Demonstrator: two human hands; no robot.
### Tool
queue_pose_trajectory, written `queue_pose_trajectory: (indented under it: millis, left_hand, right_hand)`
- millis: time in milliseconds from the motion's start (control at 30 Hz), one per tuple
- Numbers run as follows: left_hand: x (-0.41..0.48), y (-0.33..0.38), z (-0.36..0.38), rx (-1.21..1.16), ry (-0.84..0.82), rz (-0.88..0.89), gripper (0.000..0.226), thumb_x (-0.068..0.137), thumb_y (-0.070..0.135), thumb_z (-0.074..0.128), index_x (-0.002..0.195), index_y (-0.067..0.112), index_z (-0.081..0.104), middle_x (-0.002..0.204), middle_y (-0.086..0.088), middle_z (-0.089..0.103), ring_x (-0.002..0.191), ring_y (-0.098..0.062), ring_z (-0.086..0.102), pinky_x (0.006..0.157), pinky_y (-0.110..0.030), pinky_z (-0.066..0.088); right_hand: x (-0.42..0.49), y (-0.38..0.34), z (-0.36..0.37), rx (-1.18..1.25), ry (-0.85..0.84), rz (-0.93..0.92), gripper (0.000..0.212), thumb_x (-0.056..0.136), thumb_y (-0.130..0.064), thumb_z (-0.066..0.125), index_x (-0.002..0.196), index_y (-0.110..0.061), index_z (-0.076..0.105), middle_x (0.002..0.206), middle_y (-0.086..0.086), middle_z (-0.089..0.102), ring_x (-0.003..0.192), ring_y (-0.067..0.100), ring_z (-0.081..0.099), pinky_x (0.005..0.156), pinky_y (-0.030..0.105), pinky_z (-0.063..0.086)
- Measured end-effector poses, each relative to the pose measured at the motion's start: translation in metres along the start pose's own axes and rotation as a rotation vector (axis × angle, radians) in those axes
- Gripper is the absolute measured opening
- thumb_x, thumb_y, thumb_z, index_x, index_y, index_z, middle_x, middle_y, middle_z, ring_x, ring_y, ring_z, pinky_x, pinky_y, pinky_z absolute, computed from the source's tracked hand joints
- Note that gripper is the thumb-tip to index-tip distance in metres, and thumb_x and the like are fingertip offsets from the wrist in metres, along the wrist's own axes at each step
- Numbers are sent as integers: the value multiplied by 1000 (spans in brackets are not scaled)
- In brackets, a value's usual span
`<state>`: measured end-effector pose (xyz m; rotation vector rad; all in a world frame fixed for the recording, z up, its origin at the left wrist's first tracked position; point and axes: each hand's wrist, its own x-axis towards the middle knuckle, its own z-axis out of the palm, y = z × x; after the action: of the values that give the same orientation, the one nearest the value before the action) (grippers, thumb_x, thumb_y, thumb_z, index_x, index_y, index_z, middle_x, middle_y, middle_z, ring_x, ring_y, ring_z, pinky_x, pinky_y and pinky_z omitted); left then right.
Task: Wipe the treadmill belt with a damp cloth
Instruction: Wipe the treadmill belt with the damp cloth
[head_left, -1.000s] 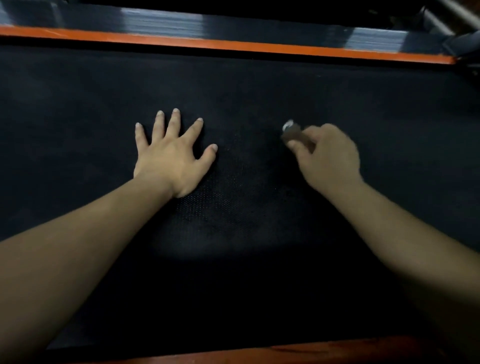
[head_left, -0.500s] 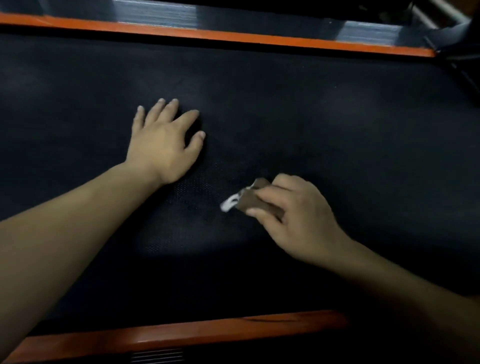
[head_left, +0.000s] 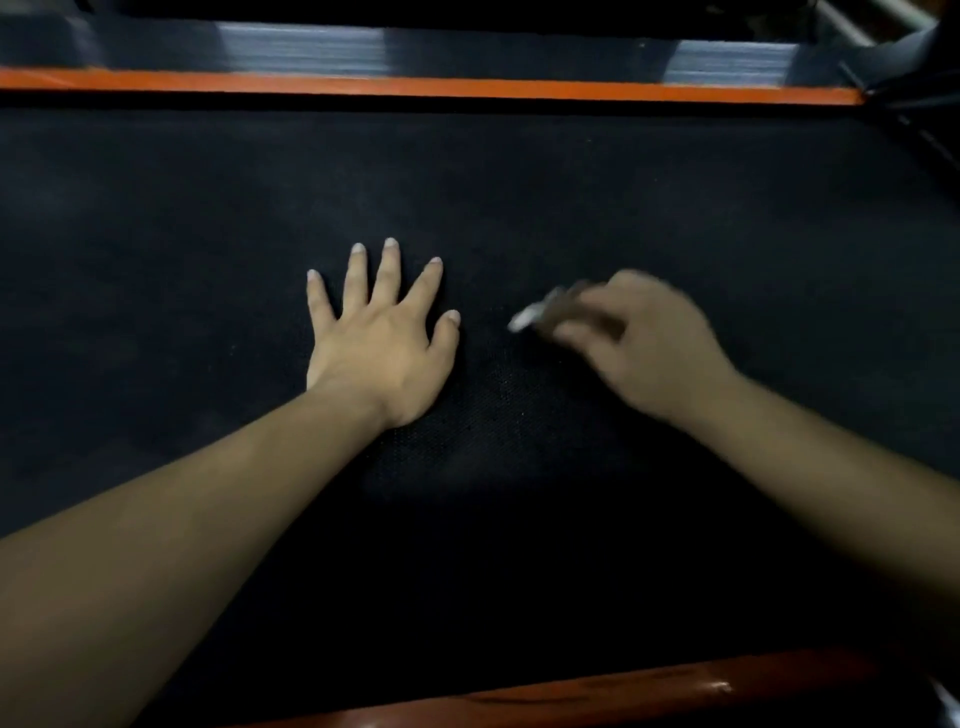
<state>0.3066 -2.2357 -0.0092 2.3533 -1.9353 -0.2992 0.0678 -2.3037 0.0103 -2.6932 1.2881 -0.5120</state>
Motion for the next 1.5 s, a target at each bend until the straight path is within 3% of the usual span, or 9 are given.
queue_pose_trajectory:
  millis: [100,300,433,667,833,1033,1233,1400,1500]
  left_hand:
    - [0,-1,1,-12,-5,-8,64,102,60,14,162,38,8,172,-3,-5,157,-27,-16,122,-61,-12]
    - [5,2,-10,-14,-32,-13,60,103,58,24,159,37,21,170,-8,6,156,-33,-6,121,-65,-9]
    - [32,8,-22,-116,58,9,44,103,46,37,144,31,45,155,-12,31,151,-32,17,122,-65,-3]
    - [45,18,-2,-49,21,-34,64,102,59,19,161,32,14,172,-10,-4,157,-30,-15,121,-63,-11]
    - [45,19,-3,-8,28,77,71,99,68,13,162,37,7,172,-6,-9,156,-25,-20,124,-55,-13]
    - [45,19,-2,0,12,81,71,98,70,13,162,41,2,171,-2,-11,155,-24,-22,124,-52,-14]
    - [46,18,0,-4,34,80,75,93,71,6,161,41,1,172,-2,-10,155,-23,-22,124,-52,-12]
    - [45,18,0,5,28,86,73,95,71,9,161,41,2,172,-3,-9,156,-24,-21,125,-53,-12]
    - [45,17,0,2,40,88,74,95,71,9,161,40,4,172,-3,-8,156,-24,-19,125,-53,-11]
  right_hand:
    - [47,39,1,-34,109,305,29,93,-50,57,100,-24,67,88,-1,48,86,26,56,72,34,39]
    - [26,3,10,58,-12,24,25,91,-49,62,95,-26,69,82,-3,50,76,18,51,70,33,41]
    - [84,40,10,5,103,257,27,92,-49,60,99,-25,69,87,0,50,83,25,55,71,33,38]
    - [80,16,25,58,8,-23,27,92,-47,61,99,-24,70,83,-2,50,78,19,51,69,33,39]
    - [147,70,17,-27,138,340,28,92,-46,60,103,-23,69,91,1,54,96,33,61,76,35,44]
    - [151,39,36,35,27,109,28,91,-50,60,102,-26,69,89,1,53,84,24,55,73,37,44]
    - [212,94,26,-28,196,548,28,93,-46,60,105,-22,68,109,7,67,103,31,61,87,40,48]
    - [191,67,41,55,54,256,19,92,-50,60,99,-33,65,96,-1,57,87,20,53,73,34,38]
    - [197,97,19,19,88,404,31,91,-52,61,105,-25,69,99,4,66,94,28,60,78,35,44]
